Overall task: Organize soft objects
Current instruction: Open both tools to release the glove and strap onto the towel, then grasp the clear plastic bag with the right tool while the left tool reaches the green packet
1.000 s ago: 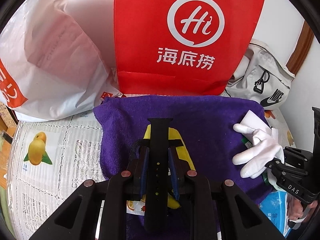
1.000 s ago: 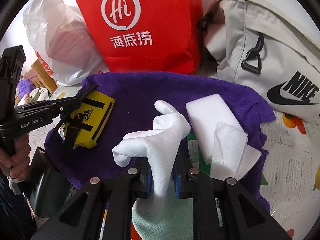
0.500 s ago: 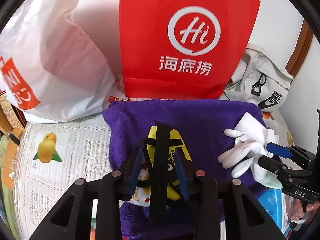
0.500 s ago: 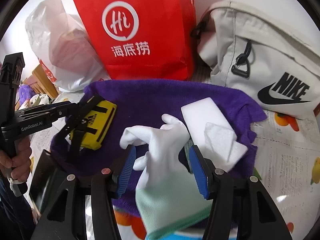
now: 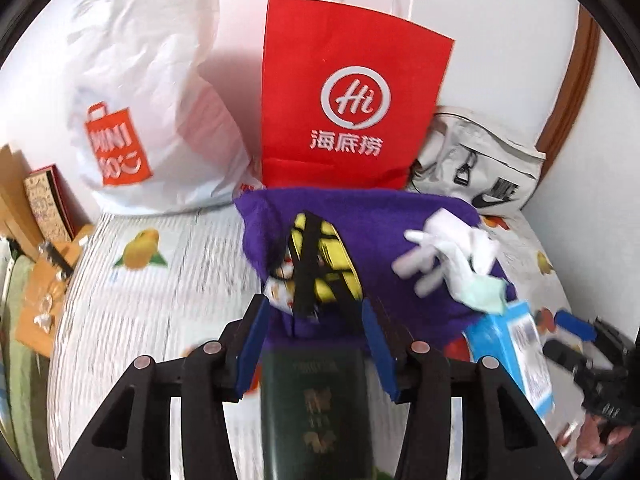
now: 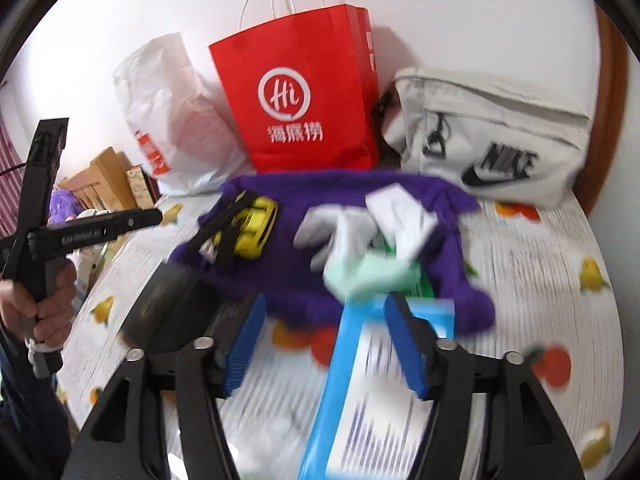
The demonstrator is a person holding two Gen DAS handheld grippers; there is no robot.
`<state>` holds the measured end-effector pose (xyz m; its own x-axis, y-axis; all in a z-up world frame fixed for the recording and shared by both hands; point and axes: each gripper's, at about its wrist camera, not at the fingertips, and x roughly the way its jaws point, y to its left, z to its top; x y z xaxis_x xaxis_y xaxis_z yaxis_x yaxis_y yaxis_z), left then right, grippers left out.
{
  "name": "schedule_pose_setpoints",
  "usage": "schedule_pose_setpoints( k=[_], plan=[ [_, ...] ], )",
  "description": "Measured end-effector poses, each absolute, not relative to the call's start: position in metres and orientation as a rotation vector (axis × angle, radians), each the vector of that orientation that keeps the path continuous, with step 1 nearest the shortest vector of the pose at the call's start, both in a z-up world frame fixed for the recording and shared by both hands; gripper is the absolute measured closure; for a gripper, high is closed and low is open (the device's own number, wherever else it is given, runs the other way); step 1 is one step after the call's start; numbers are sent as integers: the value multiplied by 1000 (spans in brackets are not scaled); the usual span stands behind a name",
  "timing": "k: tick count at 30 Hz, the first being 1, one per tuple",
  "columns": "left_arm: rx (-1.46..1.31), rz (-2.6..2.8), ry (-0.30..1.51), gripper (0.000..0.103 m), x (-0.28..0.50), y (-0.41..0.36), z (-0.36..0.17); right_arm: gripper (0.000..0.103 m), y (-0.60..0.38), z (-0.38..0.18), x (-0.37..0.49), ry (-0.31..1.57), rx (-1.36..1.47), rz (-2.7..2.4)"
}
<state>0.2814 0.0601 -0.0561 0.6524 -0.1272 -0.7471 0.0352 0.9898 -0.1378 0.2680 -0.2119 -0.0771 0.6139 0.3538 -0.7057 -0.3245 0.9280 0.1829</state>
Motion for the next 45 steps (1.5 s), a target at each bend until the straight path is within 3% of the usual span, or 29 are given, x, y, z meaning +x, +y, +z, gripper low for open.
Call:
schedule_pose_setpoints(
  k=[13,20,33,36,41,43,45],
  plan=[
    [-116,-161,878,50,196,41,-67,34,-207,-130,161,963,74,470],
    [-140,-186,932,50,180,38,-97,24,-200,-155,160,989,38,435],
    [-208,-240,1015,50,174,42,-133,23,-182,-186,177,1020,63,369],
    [-210,-246,1019,50,171,42,-135,30,-175,-187,174,1008,-5,337],
    [-210,-243,1016,50,164,44,-134,69,-176,-186,173,1025,54,392],
    [-215,-238,1010,50,159,48,-132,80,-177,-186,176,1034,91,416],
    [-209,-227,1004,50,154,51,-130,84,-178,-183,174,1032,119,442]
  ],
)
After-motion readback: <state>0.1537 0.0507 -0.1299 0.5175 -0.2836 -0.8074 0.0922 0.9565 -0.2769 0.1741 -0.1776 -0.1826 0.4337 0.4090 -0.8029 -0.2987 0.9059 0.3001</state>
